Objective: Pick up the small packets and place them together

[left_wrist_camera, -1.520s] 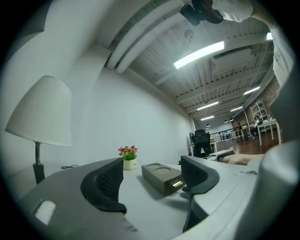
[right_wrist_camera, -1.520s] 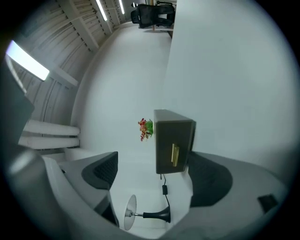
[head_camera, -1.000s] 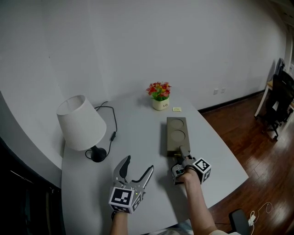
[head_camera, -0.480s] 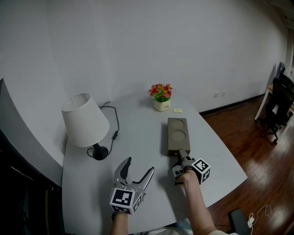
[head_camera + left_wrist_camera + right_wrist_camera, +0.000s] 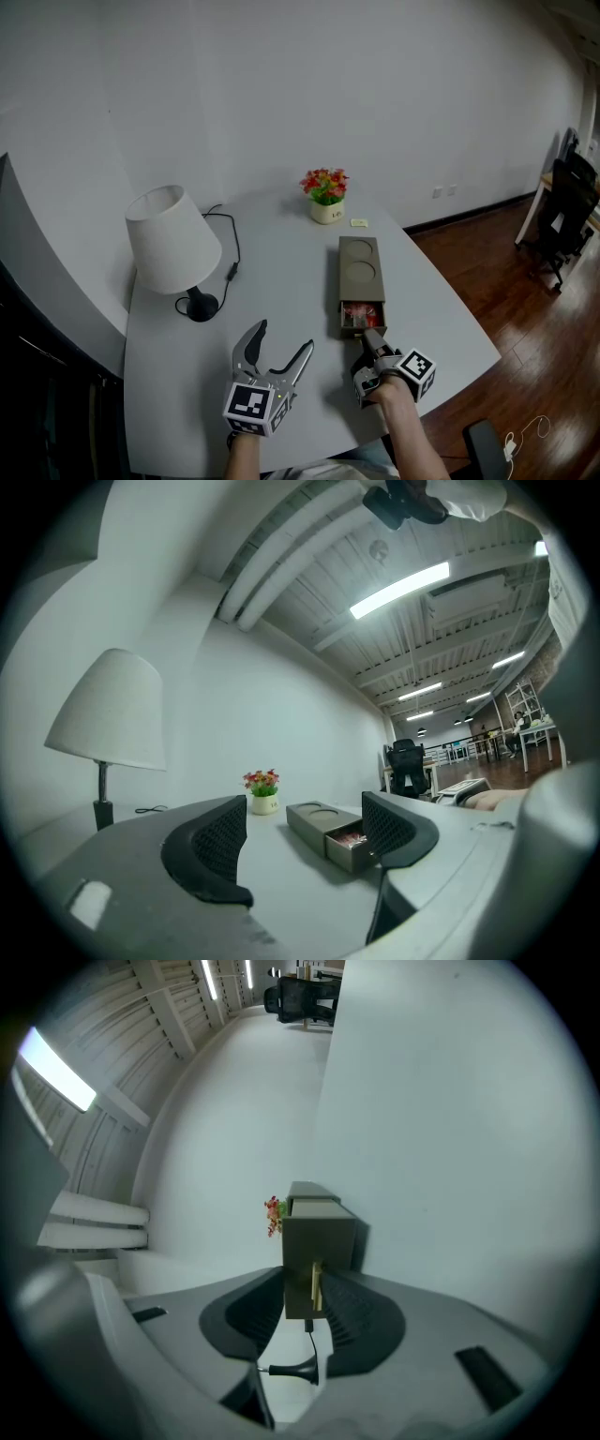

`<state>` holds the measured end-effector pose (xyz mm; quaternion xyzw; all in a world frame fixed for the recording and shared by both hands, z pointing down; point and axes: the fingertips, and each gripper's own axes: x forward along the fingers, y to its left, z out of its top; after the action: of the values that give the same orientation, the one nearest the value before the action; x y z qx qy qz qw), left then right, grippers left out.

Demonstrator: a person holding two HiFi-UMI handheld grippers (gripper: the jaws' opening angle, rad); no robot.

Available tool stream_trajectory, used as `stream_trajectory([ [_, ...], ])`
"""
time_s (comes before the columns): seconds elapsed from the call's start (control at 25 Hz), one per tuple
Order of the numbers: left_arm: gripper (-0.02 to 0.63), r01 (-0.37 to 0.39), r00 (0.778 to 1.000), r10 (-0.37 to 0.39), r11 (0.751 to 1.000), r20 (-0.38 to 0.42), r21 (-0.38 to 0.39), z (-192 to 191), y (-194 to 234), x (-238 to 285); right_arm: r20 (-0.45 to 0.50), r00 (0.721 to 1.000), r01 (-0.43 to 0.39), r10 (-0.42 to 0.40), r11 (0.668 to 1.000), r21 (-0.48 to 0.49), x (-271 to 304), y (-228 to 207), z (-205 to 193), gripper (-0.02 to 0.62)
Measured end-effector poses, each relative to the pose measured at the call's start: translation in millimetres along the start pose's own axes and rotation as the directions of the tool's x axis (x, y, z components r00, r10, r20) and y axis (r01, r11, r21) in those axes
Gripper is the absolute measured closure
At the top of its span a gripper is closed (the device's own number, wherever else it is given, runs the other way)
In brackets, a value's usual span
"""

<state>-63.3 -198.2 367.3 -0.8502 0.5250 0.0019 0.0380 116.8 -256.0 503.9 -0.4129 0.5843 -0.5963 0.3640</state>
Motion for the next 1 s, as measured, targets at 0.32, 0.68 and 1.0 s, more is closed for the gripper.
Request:
stream_trajectory([
  [0.32, 0.238, 0.016, 1.0, -0.016, 1.0, -0.01, -0.003, -6.0, -10.0, -1.5, -0.086, 0.996, 0.036, -0.039, 0.999, -0.035, -67.5, -6.1, -44.4, 0.451],
  [0.68, 0.238, 0.018, 1.0, -0.018, 1.0, -0.023, -0.001, -8.3, -13.2, -2.7, -0.129, 0.99, 0.057, -0.06, 0.998, -0.025, -94.1, -7.5, -46.4, 0.554],
  [1.0, 0.238, 0.03, 0.999, -0.03, 1.0, -0.038, -0.002, -14.8, -18.1, -1.8, -0.147, 0.979, 0.137, -0.144, 0.989, -0.056, -114.0, -20.6, -51.7, 0.554],
])
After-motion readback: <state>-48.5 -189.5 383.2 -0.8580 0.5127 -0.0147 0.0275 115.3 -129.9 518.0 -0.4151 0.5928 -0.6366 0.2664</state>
